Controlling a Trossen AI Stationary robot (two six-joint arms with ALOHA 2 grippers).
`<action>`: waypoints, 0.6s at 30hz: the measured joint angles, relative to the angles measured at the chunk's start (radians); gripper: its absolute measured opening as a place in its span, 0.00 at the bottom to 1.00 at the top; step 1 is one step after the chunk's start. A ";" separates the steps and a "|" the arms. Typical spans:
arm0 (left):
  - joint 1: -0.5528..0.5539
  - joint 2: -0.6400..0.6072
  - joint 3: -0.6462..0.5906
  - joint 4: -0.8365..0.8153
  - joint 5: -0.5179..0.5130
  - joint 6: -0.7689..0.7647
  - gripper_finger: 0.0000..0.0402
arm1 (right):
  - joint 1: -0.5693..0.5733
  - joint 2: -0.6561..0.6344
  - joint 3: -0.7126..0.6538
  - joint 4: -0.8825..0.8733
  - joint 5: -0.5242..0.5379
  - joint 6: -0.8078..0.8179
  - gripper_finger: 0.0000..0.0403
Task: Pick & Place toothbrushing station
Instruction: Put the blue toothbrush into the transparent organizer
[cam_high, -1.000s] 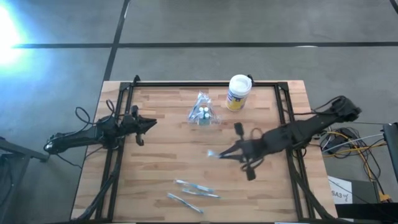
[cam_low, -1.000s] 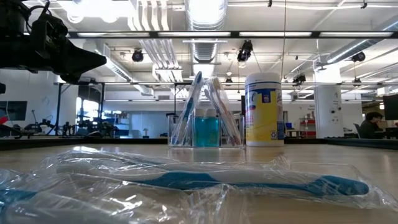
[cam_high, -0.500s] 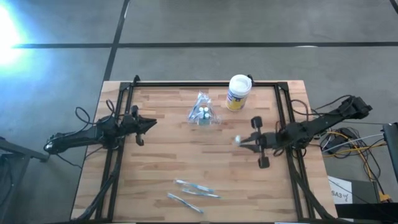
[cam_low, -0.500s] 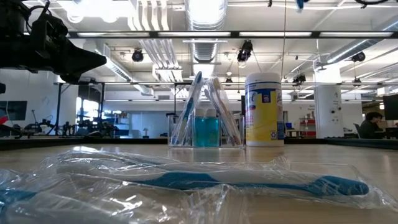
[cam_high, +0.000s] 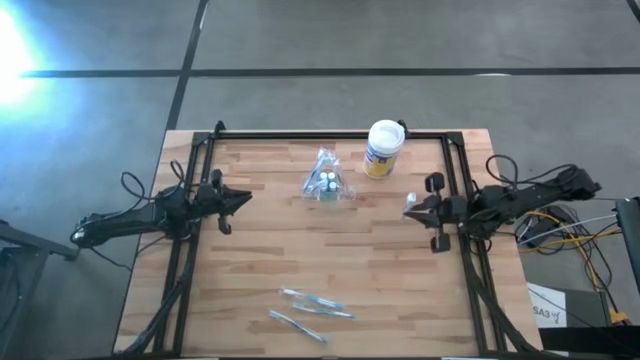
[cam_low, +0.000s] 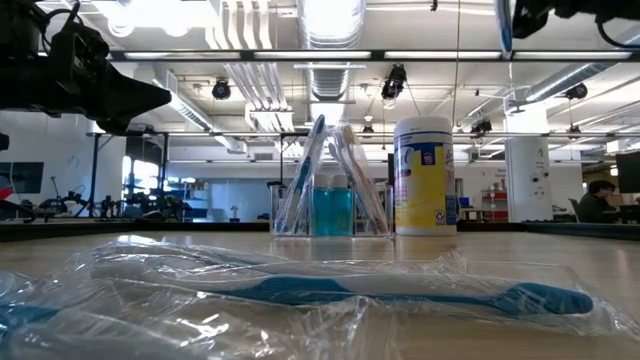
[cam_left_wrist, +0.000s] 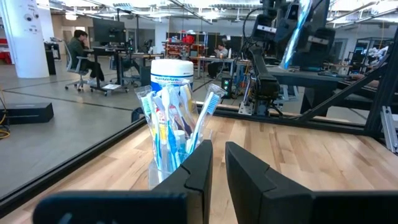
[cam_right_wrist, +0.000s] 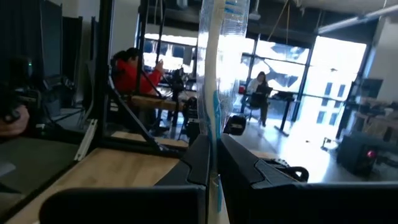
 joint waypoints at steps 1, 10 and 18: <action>0.000 0.000 0.000 0.000 0.000 0.000 0.12 | 0.000 -0.012 -0.024 0.026 0.000 -0.019 0.03; 0.000 0.000 0.000 -0.013 0.099 0.002 0.10 | -0.029 -0.078 -0.208 0.239 0.009 -0.064 0.03; 0.000 0.000 0.000 -0.015 0.130 0.044 0.02 | -0.043 -0.154 -0.261 0.239 0.012 -0.048 0.03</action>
